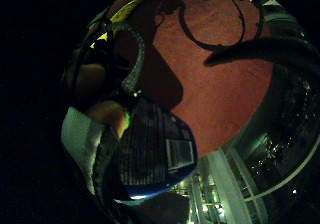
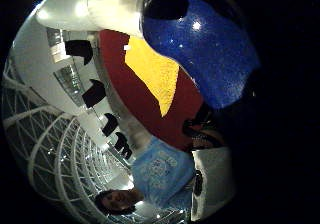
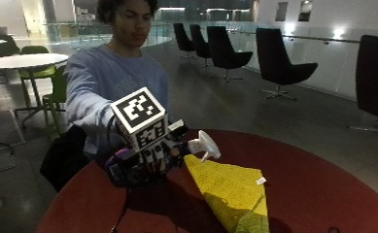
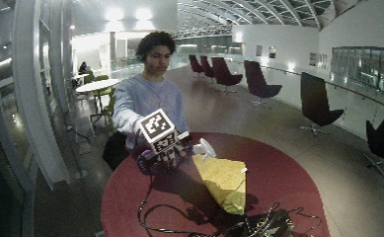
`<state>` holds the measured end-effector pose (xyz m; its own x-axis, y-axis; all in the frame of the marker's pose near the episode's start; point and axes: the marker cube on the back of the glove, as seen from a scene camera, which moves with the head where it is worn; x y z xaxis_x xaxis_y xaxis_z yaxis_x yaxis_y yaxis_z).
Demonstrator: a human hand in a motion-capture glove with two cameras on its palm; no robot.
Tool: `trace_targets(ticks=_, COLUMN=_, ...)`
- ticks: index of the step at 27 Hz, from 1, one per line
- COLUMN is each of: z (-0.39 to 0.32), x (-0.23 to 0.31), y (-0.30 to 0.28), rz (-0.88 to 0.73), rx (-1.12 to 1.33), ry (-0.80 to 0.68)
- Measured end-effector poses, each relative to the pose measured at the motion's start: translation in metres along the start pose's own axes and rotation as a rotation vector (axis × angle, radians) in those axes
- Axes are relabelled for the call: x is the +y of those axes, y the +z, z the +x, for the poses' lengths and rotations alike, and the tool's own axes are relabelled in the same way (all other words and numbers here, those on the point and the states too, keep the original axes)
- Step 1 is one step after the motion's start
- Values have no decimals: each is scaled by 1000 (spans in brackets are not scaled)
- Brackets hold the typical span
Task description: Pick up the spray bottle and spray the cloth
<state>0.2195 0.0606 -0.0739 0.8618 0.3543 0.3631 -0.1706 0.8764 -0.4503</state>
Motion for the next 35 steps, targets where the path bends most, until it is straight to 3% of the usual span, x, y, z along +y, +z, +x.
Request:
trace_targets(ticks=9, z=-19, x=7, y=5, rz=34, rx=-85, ry=-86)
trace_targets(ticks=25, z=-182, x=21, y=61, rz=269, rx=-657, ry=-697)
trace_targets(ticks=35, z=-290, x=14, y=134, rz=382, rx=-736, ry=-846)
